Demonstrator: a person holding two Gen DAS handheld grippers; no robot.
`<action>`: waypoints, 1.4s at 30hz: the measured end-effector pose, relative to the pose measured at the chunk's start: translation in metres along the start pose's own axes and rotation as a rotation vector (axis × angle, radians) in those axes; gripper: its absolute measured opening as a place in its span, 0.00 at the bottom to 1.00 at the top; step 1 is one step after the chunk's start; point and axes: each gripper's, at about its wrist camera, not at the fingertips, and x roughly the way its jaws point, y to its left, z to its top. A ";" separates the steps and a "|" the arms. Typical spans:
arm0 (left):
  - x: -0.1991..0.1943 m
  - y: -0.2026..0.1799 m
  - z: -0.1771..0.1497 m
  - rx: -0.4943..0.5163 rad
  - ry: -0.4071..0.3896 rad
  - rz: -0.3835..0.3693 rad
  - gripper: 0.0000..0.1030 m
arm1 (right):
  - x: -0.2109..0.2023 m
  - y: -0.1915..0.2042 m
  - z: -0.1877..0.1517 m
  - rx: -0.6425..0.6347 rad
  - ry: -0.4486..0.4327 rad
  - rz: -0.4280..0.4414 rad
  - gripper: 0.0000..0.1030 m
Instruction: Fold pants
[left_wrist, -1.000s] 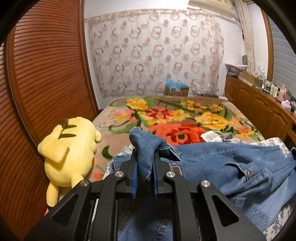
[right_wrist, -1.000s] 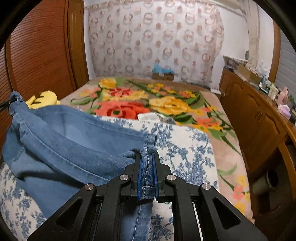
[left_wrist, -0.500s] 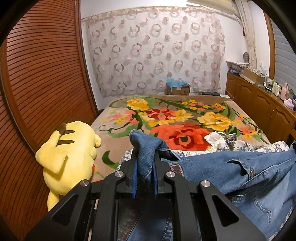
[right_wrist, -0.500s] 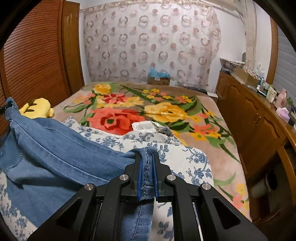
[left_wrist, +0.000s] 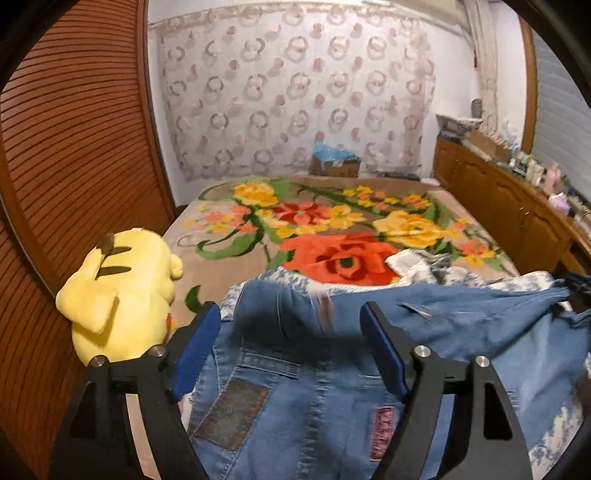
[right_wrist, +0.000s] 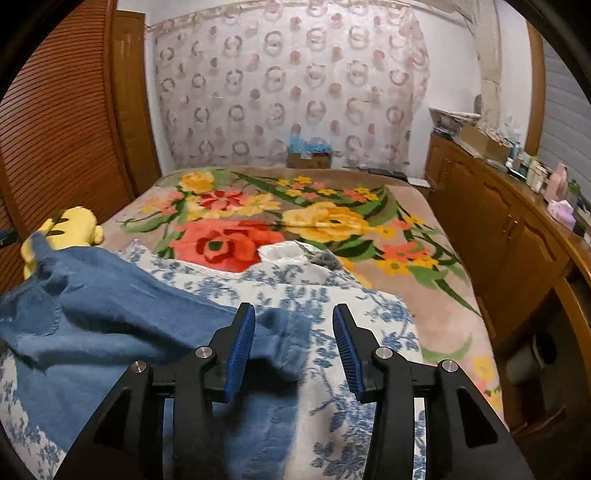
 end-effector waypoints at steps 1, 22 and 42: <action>-0.003 -0.001 0.000 0.002 -0.006 -0.003 0.77 | 0.000 0.002 -0.001 -0.006 -0.002 0.015 0.44; 0.001 -0.026 -0.047 0.081 0.091 -0.065 0.77 | 0.041 0.012 0.015 -0.349 0.158 0.015 0.48; -0.020 0.018 -0.079 0.007 0.115 0.005 0.77 | -0.052 -0.052 -0.020 -0.003 0.021 0.009 0.46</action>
